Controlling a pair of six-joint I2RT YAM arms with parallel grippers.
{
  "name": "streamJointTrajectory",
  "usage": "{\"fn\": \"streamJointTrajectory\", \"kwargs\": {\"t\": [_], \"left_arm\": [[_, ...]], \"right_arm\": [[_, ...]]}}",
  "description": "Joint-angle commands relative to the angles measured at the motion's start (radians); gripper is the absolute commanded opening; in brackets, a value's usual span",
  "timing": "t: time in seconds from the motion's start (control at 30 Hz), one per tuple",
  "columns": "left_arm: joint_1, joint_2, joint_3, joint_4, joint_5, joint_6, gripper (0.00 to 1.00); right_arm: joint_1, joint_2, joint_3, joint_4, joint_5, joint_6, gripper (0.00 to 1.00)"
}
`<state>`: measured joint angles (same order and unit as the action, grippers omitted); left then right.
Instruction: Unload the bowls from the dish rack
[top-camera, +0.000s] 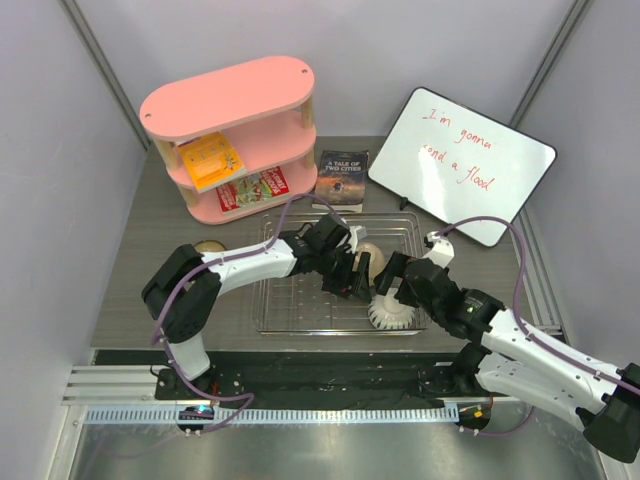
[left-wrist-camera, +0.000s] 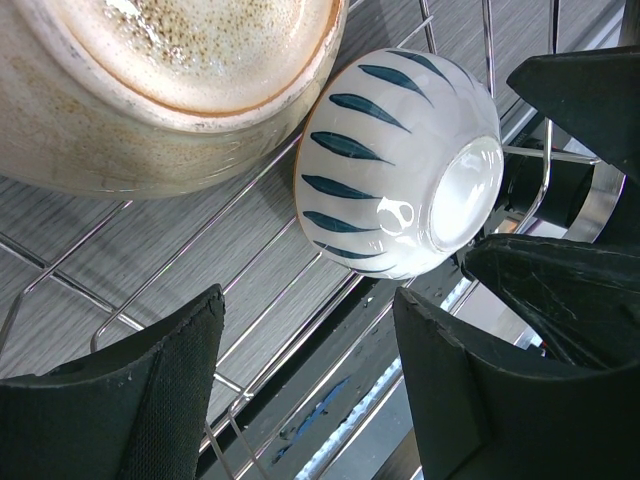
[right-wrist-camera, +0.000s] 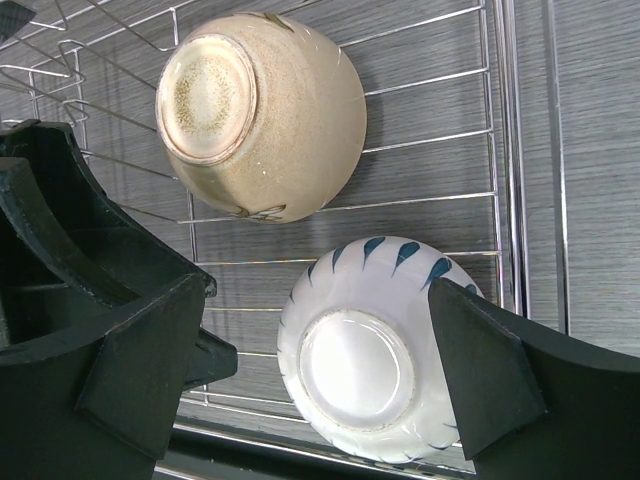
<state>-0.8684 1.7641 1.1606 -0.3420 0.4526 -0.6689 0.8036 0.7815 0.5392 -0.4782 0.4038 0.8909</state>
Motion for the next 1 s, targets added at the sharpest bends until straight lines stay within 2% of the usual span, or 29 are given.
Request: {"fn": "streamJointTrajectory", "kwargs": {"t": [0.0, 0.63, 0.97], "left_arm": [[0.011, 0.009, -0.006, -0.077, -0.054, 0.051, 0.7], [0.011, -0.071, -0.001, -0.097, -0.095, 0.04, 0.72], [0.011, -0.143, 0.074, -0.161, -0.134, 0.057, 0.73]], "right_arm": [[-0.003, 0.01, 0.004, 0.03, 0.009, -0.003, 1.0], [-0.003, 0.018, -0.007, 0.052, -0.011, 0.005, 1.0], [-0.003, 0.045, 0.056, 0.016, 0.0, -0.017, 1.0]]}}
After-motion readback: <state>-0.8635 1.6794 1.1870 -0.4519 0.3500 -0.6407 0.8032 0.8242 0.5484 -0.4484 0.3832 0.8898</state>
